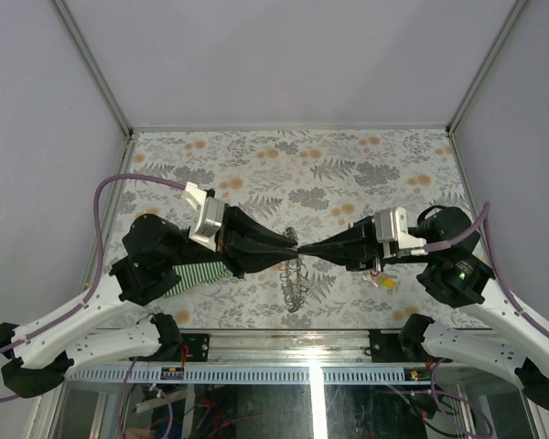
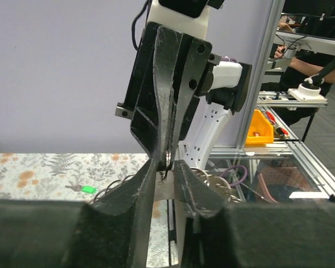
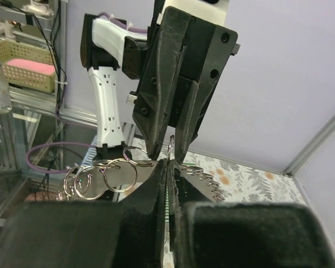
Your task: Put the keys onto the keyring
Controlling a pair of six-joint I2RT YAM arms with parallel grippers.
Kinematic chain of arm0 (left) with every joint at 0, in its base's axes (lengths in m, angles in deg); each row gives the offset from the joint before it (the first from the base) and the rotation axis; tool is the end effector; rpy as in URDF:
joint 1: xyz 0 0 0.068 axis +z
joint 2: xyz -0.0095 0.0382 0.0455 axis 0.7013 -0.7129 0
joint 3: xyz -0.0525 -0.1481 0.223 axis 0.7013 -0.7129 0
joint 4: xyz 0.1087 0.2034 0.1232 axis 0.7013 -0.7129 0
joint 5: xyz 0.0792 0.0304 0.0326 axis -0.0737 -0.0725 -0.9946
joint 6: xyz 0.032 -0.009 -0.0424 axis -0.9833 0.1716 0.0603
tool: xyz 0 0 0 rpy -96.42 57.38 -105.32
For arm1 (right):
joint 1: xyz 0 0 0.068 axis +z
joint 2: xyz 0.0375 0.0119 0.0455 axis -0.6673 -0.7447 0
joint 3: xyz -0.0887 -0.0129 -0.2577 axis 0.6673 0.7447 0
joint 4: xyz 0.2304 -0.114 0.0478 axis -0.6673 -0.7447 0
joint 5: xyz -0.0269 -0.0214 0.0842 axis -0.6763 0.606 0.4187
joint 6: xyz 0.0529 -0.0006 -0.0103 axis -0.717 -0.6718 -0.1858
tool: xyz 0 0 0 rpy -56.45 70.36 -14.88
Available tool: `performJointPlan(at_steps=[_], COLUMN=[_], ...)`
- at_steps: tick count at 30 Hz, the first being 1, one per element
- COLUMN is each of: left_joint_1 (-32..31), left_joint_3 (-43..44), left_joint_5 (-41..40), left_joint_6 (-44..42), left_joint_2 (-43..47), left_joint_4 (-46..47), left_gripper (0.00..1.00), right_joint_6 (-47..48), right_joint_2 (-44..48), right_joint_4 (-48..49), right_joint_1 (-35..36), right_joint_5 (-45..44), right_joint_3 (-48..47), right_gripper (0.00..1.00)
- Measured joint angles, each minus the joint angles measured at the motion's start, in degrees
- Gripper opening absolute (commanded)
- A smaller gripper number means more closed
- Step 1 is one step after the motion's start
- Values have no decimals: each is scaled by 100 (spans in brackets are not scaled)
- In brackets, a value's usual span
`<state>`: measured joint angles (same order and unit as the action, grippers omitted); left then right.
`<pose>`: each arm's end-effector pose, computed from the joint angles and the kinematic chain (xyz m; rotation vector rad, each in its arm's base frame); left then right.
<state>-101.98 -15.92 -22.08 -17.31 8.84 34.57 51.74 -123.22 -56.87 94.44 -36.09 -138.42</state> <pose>0.0791 -0.1590 0.4455 0.9995 0.9463 -1.3422 0.0749 0.1372 0.4540 -1.1585 0.7099 1.1527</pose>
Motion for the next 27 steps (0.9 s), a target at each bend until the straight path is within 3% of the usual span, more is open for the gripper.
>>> performJointPlan(at_steps=[8,18,27], left_joint_1=[-4,-4,-4], left_joint_3=[181,909,962], left_joint_5=[-20,-380,-592], left_joint_6=[-278,-920,-1108], left_joint_2=[33,-101,-339], left_joint_4=[-452,-1563,-1963], left_gripper=[39,40,39], right_joint_6=[1646,3724,4795], right_joint_2=[33,350,411], right_joint_4=[-1764,-2940,-3303], right_joint_1=[0,0,0], right_joint_5=[-369,-841,-1169], right_joint_3=[-813,-920,-918], right_gripper=[0,0,0])
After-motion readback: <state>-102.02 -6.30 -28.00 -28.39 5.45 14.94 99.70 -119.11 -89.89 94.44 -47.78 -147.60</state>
